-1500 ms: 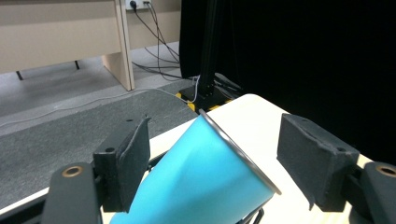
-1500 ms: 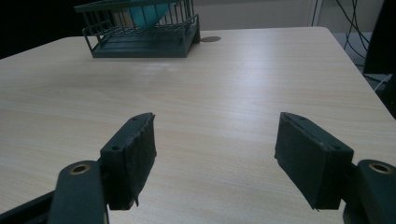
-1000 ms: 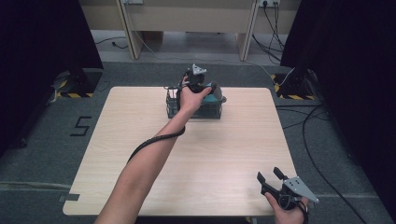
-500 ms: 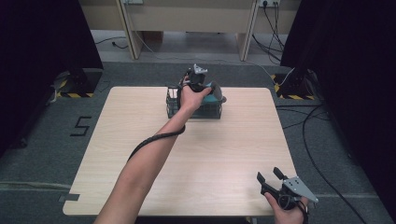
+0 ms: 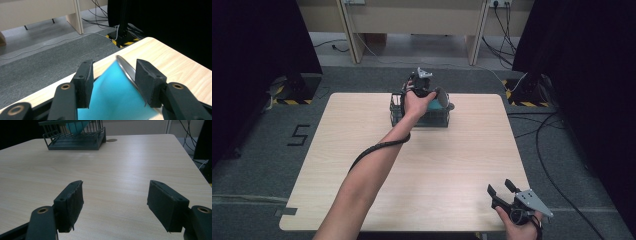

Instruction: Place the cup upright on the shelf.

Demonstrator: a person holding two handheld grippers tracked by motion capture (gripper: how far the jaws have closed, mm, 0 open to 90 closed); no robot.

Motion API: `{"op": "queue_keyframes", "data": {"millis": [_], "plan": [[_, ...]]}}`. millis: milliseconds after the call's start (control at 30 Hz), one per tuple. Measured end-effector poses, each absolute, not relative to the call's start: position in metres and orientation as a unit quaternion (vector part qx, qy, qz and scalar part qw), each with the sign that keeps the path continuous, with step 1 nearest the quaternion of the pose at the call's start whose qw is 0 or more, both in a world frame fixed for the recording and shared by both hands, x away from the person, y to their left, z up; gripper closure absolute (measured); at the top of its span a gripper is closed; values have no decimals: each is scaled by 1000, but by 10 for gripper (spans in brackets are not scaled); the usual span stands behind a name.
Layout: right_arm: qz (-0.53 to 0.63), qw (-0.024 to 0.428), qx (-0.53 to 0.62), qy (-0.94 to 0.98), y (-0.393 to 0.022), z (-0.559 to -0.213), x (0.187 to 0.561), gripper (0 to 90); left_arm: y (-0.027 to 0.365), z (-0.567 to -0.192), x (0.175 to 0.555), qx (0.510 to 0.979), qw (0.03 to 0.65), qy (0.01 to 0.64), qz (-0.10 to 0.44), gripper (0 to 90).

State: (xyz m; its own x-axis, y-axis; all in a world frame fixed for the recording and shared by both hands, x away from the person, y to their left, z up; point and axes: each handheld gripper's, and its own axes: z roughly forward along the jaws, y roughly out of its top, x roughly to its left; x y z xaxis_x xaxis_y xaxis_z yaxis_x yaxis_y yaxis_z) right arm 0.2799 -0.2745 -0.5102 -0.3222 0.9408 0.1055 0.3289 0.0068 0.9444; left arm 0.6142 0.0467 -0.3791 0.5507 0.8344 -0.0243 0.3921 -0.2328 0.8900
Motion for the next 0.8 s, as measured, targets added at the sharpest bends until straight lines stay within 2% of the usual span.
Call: {"op": "queue_keyframes", "data": {"millis": [367, 800], "plan": [[500, 307, 494, 642, -274, -510, 280, 295, 62, -375, 616, 742, 454, 423, 253, 516], [499, 305, 494, 643, -272, -510, 281, 295, 101, -389, 625, 728, 428, 469, 259, 553]]}}
